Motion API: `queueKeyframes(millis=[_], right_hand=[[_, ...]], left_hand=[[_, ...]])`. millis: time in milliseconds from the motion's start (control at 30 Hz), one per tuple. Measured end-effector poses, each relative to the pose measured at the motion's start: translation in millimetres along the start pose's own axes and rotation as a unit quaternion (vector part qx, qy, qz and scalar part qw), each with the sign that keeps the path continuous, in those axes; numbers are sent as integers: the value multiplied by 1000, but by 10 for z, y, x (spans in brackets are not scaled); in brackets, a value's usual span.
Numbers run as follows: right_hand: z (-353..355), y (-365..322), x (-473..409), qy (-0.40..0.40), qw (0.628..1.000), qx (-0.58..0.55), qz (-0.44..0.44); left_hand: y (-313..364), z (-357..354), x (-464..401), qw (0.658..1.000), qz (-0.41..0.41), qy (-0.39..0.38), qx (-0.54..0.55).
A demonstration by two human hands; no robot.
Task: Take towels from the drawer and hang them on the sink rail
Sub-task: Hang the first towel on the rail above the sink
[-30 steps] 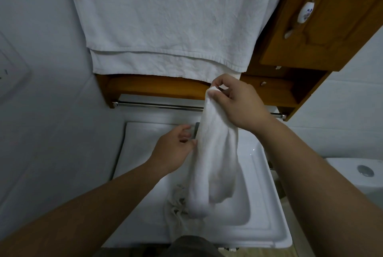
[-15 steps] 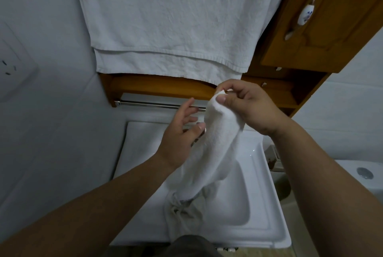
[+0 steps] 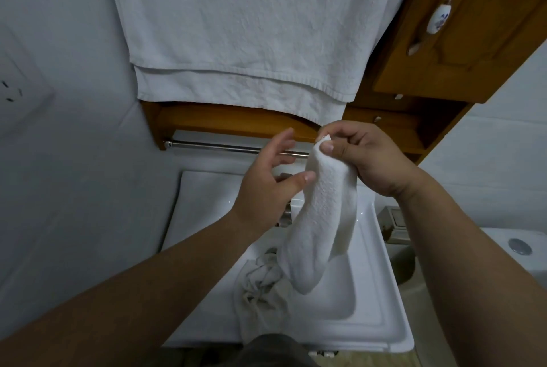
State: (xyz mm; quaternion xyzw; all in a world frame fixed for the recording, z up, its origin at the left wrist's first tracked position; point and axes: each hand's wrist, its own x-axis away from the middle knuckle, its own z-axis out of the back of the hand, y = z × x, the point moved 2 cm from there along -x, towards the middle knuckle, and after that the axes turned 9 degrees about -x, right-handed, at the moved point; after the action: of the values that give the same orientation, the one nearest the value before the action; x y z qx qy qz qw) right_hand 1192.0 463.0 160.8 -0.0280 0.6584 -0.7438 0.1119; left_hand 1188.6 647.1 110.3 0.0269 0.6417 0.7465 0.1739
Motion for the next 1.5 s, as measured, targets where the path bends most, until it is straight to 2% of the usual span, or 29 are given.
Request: queueKeyframes(millis=[67, 133, 233, 433, 667, 867, 967, 1067, 1133, 1200, 1333, 1467, 1500], right_hand=[[17, 7, 2, 9, 1000, -3, 0], [33, 3, 8, 14, 1000, -10, 3], [45, 18, 16, 18, 1000, -22, 3], [43, 34, 24, 6, 1000, -29, -1], [83, 69, -16, 52, 997, -50, 12], [132, -4, -1, 66, 983, -171, 27], [207, -30, 7, 58, 974, -214, 37], [236, -65, 33, 21, 960, -274, 62], [240, -110, 56, -8, 946, -315, 81], [252, -134, 69, -34, 934, -342, 93], [310, -165, 33, -91, 910, -389, 106], [417, -198, 2, -65, 893, -429, 123], [430, -191, -6, -47, 893, -429, 128]], left_hand=[[13, 28, -18, 999, -17, -9, -35], [29, 21, -4, 999, -19, -26, -19], [23, -34, 44, 999, 13, -51, 14], [31, 10, -6, 995, 86, -19, 56], [19, -58, 115, 994, 41, -80, -57], [-84, -233, 235, 977, 57, -152, -135], [-142, -259, 291, 973, 80, -174, -126], [-239, -274, 373, 963, 74, -202, -164], [-310, -304, 470, 943, 57, -241, -221], [-360, -357, 570, 907, -2, -280, -314], [-412, -429, 698, 834, -130, -291, -450], [-517, -499, 871, 760, -269, -287, -517], [-559, -514, 908, 752, -287, -284, -520]])
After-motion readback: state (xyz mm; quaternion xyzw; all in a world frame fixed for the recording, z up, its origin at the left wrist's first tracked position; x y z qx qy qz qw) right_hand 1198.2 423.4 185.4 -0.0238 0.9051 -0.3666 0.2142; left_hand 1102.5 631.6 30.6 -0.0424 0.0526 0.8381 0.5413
